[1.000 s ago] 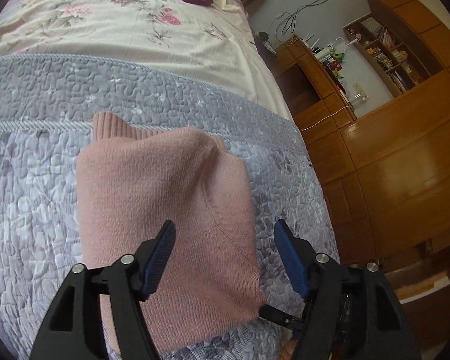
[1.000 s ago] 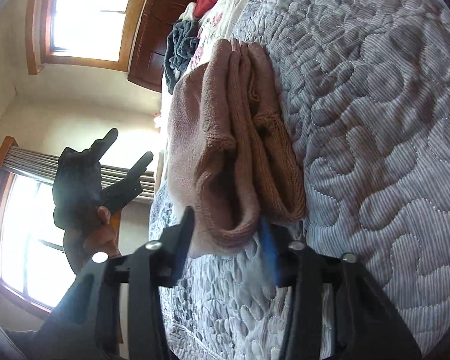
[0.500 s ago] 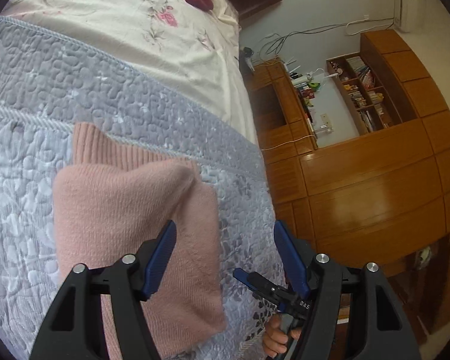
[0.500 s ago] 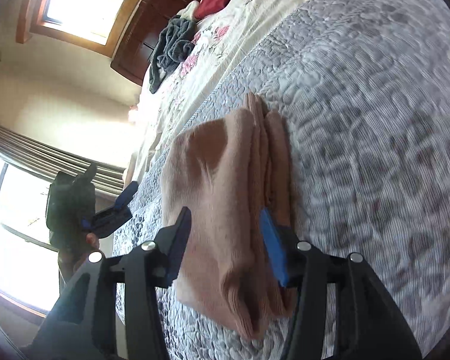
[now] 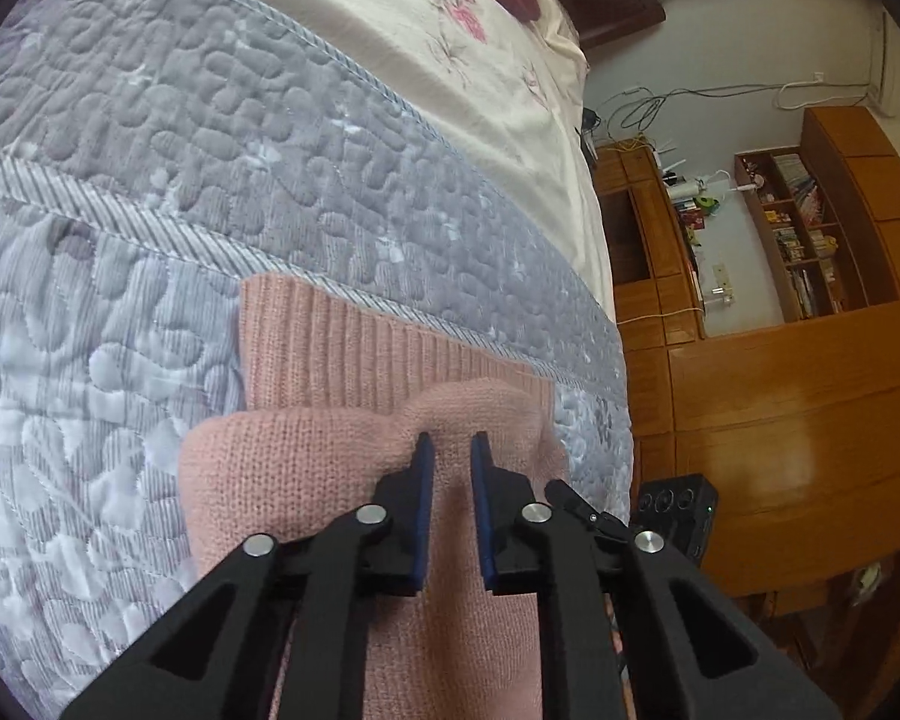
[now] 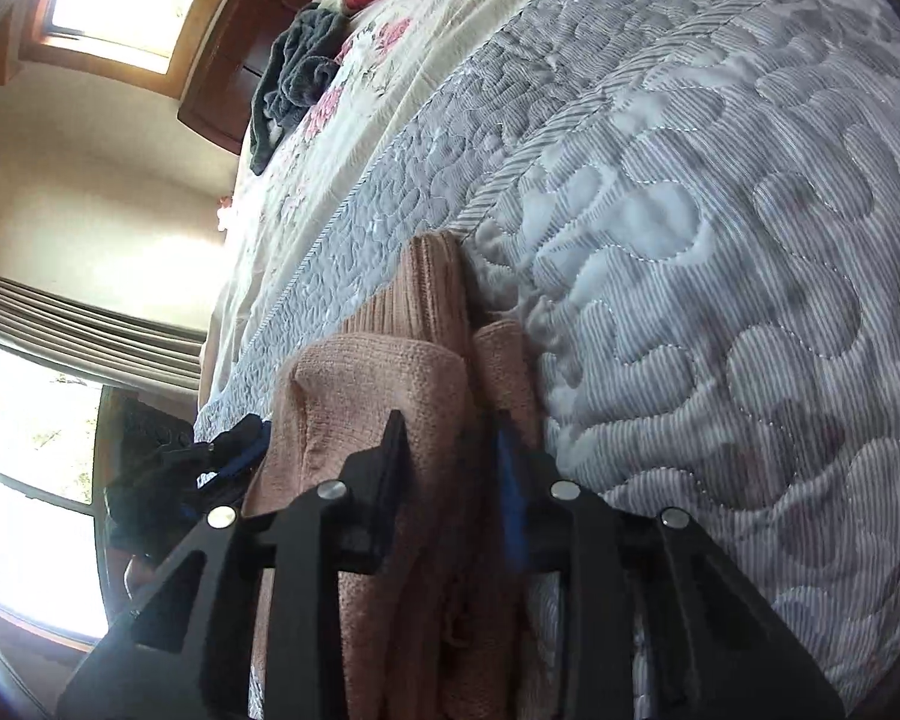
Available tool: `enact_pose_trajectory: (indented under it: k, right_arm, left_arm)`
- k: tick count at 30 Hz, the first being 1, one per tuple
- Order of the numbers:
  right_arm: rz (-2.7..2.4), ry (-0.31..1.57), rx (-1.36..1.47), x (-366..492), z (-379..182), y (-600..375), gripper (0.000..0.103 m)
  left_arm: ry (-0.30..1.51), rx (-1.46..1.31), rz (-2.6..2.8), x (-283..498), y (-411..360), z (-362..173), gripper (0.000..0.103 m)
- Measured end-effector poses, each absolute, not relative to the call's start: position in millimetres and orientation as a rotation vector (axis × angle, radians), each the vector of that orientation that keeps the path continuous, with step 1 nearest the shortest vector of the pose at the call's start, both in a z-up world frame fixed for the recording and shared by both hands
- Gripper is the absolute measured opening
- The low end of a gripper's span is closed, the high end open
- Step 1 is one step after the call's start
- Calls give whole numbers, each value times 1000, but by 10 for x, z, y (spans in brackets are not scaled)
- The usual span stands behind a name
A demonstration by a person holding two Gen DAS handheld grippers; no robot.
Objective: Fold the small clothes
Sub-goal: 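Pinch and press the folded bundle with both tools to straighten it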
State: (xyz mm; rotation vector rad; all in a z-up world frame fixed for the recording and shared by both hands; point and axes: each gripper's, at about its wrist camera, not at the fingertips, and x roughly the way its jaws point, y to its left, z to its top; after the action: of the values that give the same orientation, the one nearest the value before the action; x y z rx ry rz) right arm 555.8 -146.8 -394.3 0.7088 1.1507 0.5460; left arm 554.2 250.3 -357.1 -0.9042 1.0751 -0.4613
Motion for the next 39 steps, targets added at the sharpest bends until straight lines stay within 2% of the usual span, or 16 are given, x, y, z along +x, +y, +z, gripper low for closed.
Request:
enact_pose_trajectory:
  k: [3,5,7,12,13,15,16,22,23,24,25,28,31,33,35,39]
  right_arm:
    - [569,1130,663,5548,-3745,-1455,29]
    - [568,1084,633,5517,-3532,-1489,29]
    - [603,1046,624,5511,-3355,-1485,29]
    - [785,1188,604,5696,-3500,-1084,29]
    - [799,1220,601,5724,-3598,-1038,25]
    - [785,1243,573,5814,-3756,-1064,0]
    - [787,1240,584,5855,-3811,-1131,0]
    - [812,1219,571,5862,-3856,-1281,0]
    - [809,1219,560,5844,-3793,-1273,0]
    - [808,1207,547,5810,-3702,-1250,0]
    - [822,1183,539,5745,-3588,-1247,6]
    - [931,1146,507,5507,-3324,-1117,8]
    - [996,1198,436,5317,-3360,-952,8]
    - [970,1239,416,5296,-3523,-949,0]
    - [941,1247,448,5342,-3656,-1057,0]
    - [910,1243,470,5361,-3705,-1146,0]
  left_arm:
    - [1051,-856,-463,5466,2508,-3384,14]
    - [983,-840,-519,5394,2480,-3144,24]
    - [962,-839,-605,5396,2393,-3012,24]
    - [1097,-787,-625,5590,2157,-3287,25]
    - [1122,-784,-611,5612,2149,-3391,24]
    - [1145,-773,-583,5657,2185,-3528,13]
    - [1156,-786,-577,5670,2220,-3586,3]
    - [1162,-791,-597,5654,2271,-3586,2]
    - [1135,-791,-602,5610,2291,-3492,6]
    - [1095,-802,-627,5534,2325,-3378,15]
    - [1062,-809,-654,5452,2355,-3273,27]
    - [1007,-774,-726,5105,2405,-3069,28]
    - [1046,-748,-723,4890,2417,-3185,28]
    - [1087,-762,-697,4851,2419,-3369,27]
    - [1099,-799,-690,4869,2432,-3503,13]
    - [1115,-795,-661,4927,2397,-3615,2]
